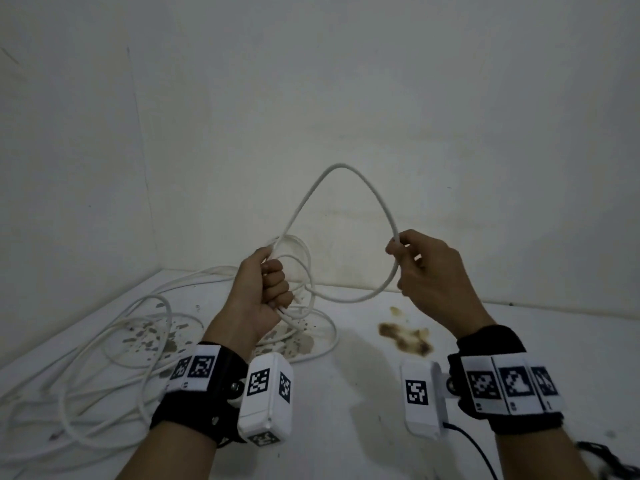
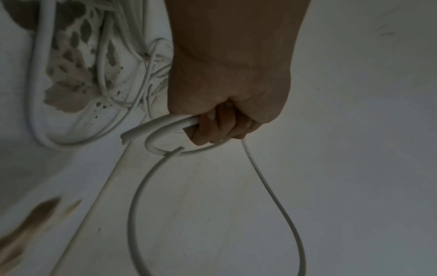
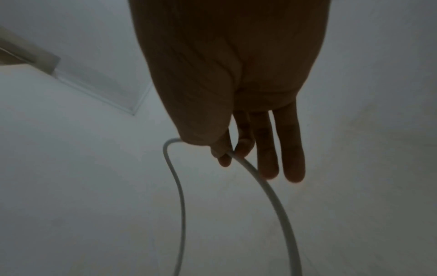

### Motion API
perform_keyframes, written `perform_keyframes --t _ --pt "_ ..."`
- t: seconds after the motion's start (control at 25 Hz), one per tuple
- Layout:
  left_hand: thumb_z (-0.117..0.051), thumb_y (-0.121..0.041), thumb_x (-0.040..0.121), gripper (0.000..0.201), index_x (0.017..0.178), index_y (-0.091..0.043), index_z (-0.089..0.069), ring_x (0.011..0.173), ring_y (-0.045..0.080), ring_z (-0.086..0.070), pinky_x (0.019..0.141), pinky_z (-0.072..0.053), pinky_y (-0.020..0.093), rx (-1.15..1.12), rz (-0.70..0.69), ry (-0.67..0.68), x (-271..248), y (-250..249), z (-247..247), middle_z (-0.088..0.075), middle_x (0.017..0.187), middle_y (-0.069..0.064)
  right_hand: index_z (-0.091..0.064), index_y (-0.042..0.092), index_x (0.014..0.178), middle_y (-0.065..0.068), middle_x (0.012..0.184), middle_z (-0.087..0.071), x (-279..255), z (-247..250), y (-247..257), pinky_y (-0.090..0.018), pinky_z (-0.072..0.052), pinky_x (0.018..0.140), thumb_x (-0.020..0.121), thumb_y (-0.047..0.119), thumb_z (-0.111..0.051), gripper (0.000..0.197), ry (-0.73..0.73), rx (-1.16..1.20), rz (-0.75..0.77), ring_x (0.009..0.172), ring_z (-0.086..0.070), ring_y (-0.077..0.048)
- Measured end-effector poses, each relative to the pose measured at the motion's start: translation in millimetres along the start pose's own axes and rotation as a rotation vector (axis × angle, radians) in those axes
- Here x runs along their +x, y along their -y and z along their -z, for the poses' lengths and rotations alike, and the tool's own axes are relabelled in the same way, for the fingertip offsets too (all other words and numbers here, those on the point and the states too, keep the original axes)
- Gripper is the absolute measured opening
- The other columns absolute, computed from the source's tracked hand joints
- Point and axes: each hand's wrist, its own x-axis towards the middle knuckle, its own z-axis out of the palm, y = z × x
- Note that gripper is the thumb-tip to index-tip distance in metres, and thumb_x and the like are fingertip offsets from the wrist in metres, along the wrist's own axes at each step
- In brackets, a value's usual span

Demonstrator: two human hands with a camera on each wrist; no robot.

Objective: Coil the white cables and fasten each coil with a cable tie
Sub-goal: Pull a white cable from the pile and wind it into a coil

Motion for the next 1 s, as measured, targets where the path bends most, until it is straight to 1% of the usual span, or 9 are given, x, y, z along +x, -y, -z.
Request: perform_keyframes --t 0.2,0.32,0.4,0.48,0.56,0.68,0.8,0.88,1.0 --pt "-0.041 -0.035 0.1 0.057 0.045 -0.023 -0.033 0.024 0.006 -0.014 0.032 -0.01 0.016 0.007 0.032 0.053 -4 9 -12 -0.017 0.034 -0.008 -0.071 0.014 0.085 0.0 0.067 -0.067 -3 -17 18 -0.02 -0.049 0.049 0.097 0.018 -0.062 0.016 0.1 0.245 -0.022 0.053 -0.067 -0.016" --pt "-0.043 -0.032 0.099 0.056 0.045 -0.023 -0.032 0.026 0.006 -0.011 0.031 -0.009 0.017 -0.012 0.057 0.129 -12 18 -29 -0.016 0.034 -0.008 -0.074 0.022 0.089 0.001 0.081 -0.068 -12 -43 21 -0.016 -0.046 0.06 0.09 0.025 -0.072 0.004 0.147 0.178 0.015 0.063 -0.062 -0.008" --pt "-0.048 -0.029 0.092 0.05 0.045 -0.023 -0.033 0.032 0.007 -0.004 0.033 -0.006 0.019 -0.083 0.078 0.202 -17 18 -36 -0.014 0.034 -0.009 -0.064 0.028 0.098 0.0 0.101 -0.058 -19 -62 9 -0.022 -0.051 0.075 0.083 0.028 -0.078 0.021 0.001 0.159 -0.112 0.083 -0.059 -0.007" --pt "-0.051 -0.029 0.085 0.044 0.045 -0.022 -0.033 0.037 0.01 -0.001 0.036 -0.004 0.019 -0.129 0.103 0.279 -22 17 -42 -0.007 0.039 -0.009 -0.046 0.026 0.104 -0.005 0.122 -0.054 -24 -70 1 -0.038 -0.053 0.092 0.075 0.024 -0.081 0.045 -0.111 0.61 -0.385 0.109 -0.059 -0.018" --pt "-0.051 -0.028 0.084 0.043 0.046 -0.022 -0.033 0.037 0.01 -0.001 0.034 -0.005 0.019 -0.144 0.136 0.34 -26 19 -47 -0.005 0.045 -0.009 -0.047 0.017 0.111 -0.013 0.132 -0.058 -26 -73 -11 -0.047 -0.044 0.102 0.066 0.021 -0.077 0.054 0.144 1.283 -0.497 0.124 -0.054 -0.031" --pt "-0.051 -0.027 0.085 0.043 0.046 -0.021 -0.034 0.036 0.008 -0.002 0.032 -0.009 0.018 -0.161 0.154 0.359 -28 22 -53 -0.006 0.046 -0.01 -0.061 -0.001 0.106 -0.022 0.116 -0.06 -30 -58 -11 -0.045 -0.04 0.098 0.067 0.03 -0.074 0.052 0.526 1.574 -0.375 0.11 -0.055 -0.035" --pt "-0.048 -0.028 0.088 0.044 0.046 -0.02 -0.035 0.036 0.009 -0.003 0.031 -0.009 0.017 -0.183 0.161 0.376 -25 14 -49 -0.006 0.045 -0.011 -0.065 0.001 0.079 -0.023 0.116 -0.06 -28 -47 -12 -0.047 -0.039 0.1 0.061 0.038 -0.076 0.043 0.51 1.484 -0.313 0.116 -0.053 -0.035" --pt "-0.046 -0.028 0.089 0.045 0.046 -0.02 -0.035 0.036 0.01 -0.003 0.031 -0.009 0.017 -0.203 0.153 0.394 -22 8 -44 -0.006 0.045 -0.011 -0.061 0.004 0.075 -0.023 0.106 -0.062 -25 -44 -8 -0.047 -0.043 0.098 0.064 0.037 -0.074 0.037 0.499 1.443 -0.306 0.115 -0.057 -0.034" --pt "-0.046 -0.027 0.087 0.043 0.045 -0.021 -0.035 0.035 0.01 -0.002 0.031 -0.008 0.017 -0.187 0.104 0.388 -21 -1 -40 -0.005 0.045 -0.011 -0.051 0.014 0.067 -0.003 0.064 -0.048 -20 -43 8 -0.038 -0.051 0.072 0.078 0.053 -0.07 0.045 0.414 1.136 -0.388 0.065 -0.054 -0.019"
